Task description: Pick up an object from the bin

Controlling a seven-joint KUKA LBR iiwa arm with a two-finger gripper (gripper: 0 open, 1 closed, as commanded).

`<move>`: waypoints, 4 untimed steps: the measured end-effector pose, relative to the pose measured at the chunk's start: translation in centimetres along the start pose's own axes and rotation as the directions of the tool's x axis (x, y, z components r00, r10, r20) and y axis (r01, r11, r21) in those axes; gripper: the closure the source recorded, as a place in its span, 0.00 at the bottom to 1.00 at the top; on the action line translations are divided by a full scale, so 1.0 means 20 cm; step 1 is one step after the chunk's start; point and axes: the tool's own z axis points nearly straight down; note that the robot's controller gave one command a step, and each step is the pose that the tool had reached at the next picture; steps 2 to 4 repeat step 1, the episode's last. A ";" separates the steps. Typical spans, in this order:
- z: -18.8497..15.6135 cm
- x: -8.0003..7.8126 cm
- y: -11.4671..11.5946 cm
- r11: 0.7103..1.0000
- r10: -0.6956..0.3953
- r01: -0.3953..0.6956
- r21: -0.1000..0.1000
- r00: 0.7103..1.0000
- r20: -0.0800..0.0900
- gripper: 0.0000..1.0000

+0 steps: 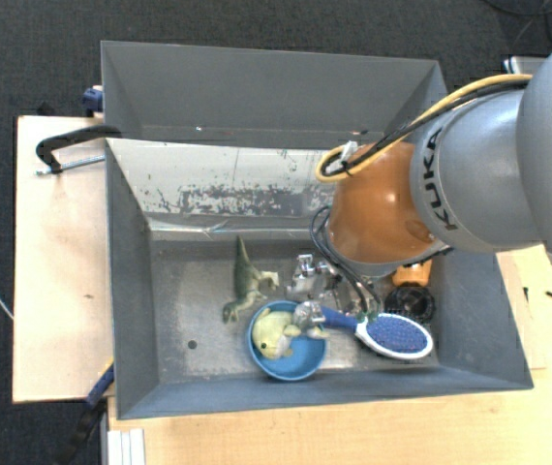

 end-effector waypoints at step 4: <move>-0.87 -0.03 0.07 1.000 0.013 -0.013 0.000 1.000 0.003 1.00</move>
Offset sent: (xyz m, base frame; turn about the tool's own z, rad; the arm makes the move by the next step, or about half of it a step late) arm -0.0007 0.0131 0.1692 0.0139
